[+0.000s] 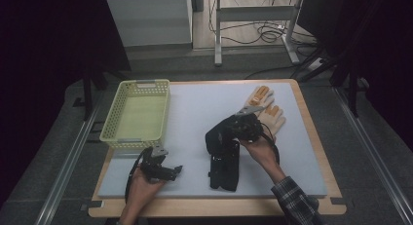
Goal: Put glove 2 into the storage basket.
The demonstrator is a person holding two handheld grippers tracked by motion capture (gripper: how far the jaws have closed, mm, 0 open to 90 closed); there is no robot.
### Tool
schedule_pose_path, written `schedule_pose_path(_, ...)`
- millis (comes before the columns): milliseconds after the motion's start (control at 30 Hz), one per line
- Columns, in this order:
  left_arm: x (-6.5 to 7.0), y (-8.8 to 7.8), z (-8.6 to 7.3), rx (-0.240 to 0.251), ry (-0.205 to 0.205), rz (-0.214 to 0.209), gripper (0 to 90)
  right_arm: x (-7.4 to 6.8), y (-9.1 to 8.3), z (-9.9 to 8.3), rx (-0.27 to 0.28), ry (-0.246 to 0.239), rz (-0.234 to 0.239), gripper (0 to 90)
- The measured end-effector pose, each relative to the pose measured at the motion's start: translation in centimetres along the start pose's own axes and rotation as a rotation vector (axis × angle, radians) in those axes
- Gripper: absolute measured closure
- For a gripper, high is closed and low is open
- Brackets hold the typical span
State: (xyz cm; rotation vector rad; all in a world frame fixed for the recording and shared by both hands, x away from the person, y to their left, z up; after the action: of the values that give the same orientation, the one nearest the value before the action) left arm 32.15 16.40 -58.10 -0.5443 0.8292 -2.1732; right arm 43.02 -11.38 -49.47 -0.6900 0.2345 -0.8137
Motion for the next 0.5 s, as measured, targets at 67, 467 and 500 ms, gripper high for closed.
schedule_pose_path(67,0.0,0.0,0.0,0.0,0.0,0.0,3.8,0.1,0.5,0.4,-0.001,0.004,0.003,75.9)
schedule_pose_path(467,0.0,0.0,0.0,0.0,0.0,0.0,3.8,0.9,2.8,-0.5,-0.039,0.061,0.014,58.8)
schedule_pose_path(500,0.0,0.0,0.0,0.0,0.0,0.0,3.8,0.8,3.1,-0.5,-0.038,0.067,0.017,54.5)
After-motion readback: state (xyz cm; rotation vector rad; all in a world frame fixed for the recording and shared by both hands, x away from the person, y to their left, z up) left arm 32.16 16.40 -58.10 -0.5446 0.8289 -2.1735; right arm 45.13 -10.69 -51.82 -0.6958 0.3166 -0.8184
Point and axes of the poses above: each handheld gripper's, and its own axes: y roughly forward along the jaws, z roughly out of its top, x roughly to its right, the point moved 4 cm from there along y, roughly forward along the jaws, and after that the axes turned 6 degrees about -z, right-handed, at the moved point
